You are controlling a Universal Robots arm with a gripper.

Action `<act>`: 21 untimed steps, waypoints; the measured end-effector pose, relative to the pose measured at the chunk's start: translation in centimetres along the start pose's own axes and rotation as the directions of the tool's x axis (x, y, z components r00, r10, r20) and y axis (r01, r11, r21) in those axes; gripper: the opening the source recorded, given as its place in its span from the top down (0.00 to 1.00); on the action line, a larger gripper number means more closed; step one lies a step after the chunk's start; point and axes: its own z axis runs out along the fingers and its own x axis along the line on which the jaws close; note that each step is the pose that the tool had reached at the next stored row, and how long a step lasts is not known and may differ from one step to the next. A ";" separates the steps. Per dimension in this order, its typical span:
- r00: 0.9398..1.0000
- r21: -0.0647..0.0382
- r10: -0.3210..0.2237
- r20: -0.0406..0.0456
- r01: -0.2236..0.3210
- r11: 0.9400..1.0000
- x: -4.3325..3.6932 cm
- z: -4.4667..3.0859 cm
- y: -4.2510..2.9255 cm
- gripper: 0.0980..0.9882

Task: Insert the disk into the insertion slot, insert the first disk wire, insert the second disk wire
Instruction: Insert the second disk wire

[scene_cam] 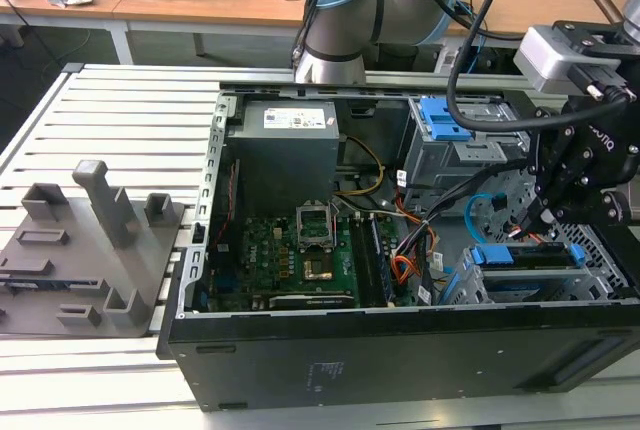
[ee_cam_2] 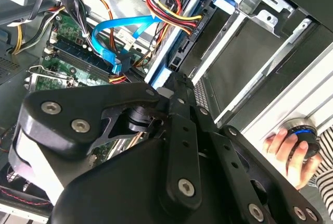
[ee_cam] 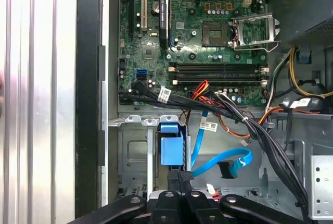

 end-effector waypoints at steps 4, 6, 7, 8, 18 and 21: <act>1.000 0.000 0.000 0.000 0.000 1.000 0.02 0.01 0.01 0.78; 1.000 0.000 0.000 0.000 0.000 1.000 -0.06 0.01 0.02 0.70; 1.000 0.000 0.000 0.000 0.000 1.000 -0.39 0.01 0.02 0.70; 1.000 0.000 0.000 0.000 0.000 1.000 -0.74 0.02 0.02 0.70; 1.000 0.000 0.000 0.000 0.000 1.000 -4.76 0.00 0.03 0.70; 0.998 0.000 -0.060 -0.003 0.060 0.998 -4.82 0.01 0.03 0.70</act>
